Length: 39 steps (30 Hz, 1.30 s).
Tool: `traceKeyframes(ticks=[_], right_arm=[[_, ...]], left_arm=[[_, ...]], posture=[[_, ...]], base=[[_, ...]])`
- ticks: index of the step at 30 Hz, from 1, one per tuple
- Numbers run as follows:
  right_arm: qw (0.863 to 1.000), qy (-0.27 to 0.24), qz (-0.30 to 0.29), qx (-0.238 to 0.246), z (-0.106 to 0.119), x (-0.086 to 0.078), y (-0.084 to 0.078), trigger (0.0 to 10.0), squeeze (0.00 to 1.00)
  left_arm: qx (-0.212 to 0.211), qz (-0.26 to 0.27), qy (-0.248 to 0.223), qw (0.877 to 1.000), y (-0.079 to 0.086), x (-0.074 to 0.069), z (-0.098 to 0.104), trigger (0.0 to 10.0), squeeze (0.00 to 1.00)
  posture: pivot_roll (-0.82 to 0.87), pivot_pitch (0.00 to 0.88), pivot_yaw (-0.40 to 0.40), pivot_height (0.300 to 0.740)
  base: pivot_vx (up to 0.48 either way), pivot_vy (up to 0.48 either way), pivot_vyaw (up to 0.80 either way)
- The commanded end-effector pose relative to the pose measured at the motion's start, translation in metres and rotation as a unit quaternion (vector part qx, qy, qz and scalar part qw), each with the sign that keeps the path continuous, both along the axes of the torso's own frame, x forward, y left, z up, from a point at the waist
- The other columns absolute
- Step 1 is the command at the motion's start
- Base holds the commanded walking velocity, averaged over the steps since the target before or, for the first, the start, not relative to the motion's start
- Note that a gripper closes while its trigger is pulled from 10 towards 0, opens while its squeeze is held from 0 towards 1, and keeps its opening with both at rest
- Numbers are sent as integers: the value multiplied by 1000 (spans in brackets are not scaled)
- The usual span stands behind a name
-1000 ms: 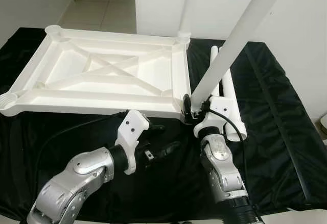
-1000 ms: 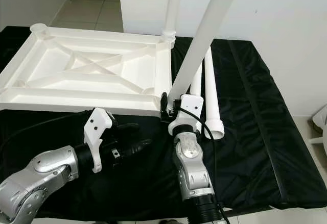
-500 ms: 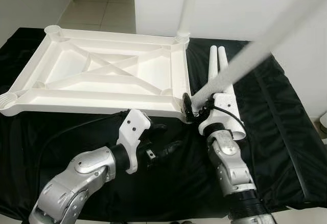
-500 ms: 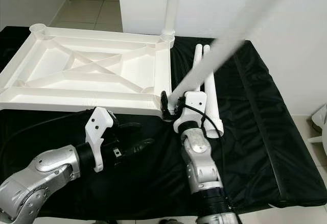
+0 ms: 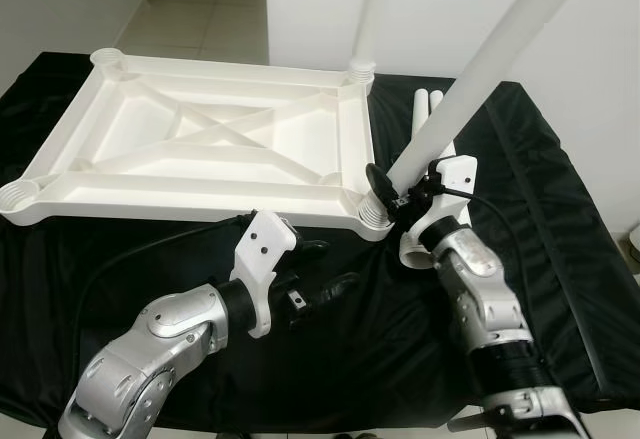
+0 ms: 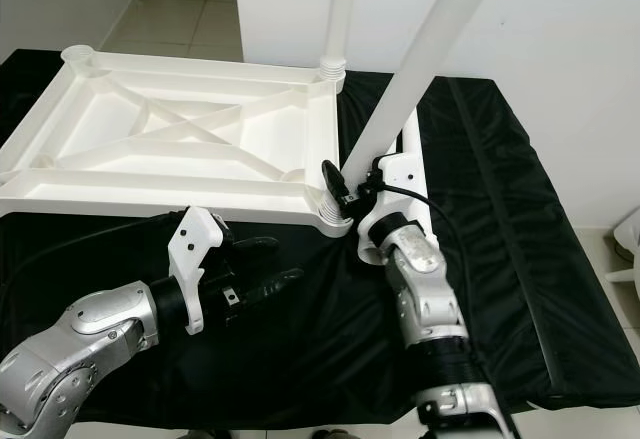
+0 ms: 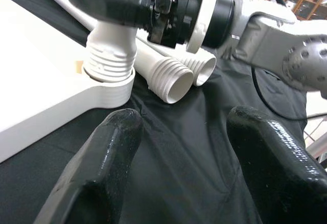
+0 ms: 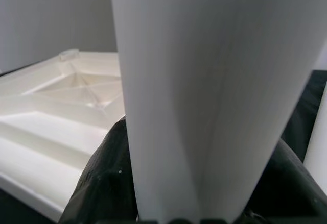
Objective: Building children table
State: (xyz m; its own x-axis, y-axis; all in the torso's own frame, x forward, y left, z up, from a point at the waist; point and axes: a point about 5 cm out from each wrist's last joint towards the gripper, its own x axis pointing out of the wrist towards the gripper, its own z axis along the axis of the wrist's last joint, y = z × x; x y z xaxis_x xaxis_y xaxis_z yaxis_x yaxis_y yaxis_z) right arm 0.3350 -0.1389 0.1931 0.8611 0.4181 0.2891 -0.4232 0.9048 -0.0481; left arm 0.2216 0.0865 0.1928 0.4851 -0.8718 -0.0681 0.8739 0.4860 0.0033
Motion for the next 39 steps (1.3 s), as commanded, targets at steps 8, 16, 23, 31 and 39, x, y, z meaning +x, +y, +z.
traceKeyframes(ticks=[8,16,23,31,39], right_arm=[[999,22,47,11,0,3,-5,4078,0],[994,47,88,-36,-7,0,-1,10000,0],[988,26,116,-95,-7,-5,1,10000,0],[993,6,82,-85,-11,-6,16,10000,0],[997,5,74,-30,-13,-13,35,10000,0]], left_arm=[[8,6,9,1000,0,-2,-4,10000,0],[11,3,10,1000,1,-2,-4,10000,0],[10,0,11,1000,0,-2,-4,10000,0],[9,-1,15,1000,-1,-3,-4,10000,0],[13,1,17,1000,2,-4,-5,10000,0]], posture=[[-6,127,-34,740],[-10,134,-28,740],[-15,139,-26,740],[-10,142,-27,740],[-5,144,-22,740]], base=[[0,0,0],[0,0,0],[0,0,0],[0,0,0],[0,0,0]])
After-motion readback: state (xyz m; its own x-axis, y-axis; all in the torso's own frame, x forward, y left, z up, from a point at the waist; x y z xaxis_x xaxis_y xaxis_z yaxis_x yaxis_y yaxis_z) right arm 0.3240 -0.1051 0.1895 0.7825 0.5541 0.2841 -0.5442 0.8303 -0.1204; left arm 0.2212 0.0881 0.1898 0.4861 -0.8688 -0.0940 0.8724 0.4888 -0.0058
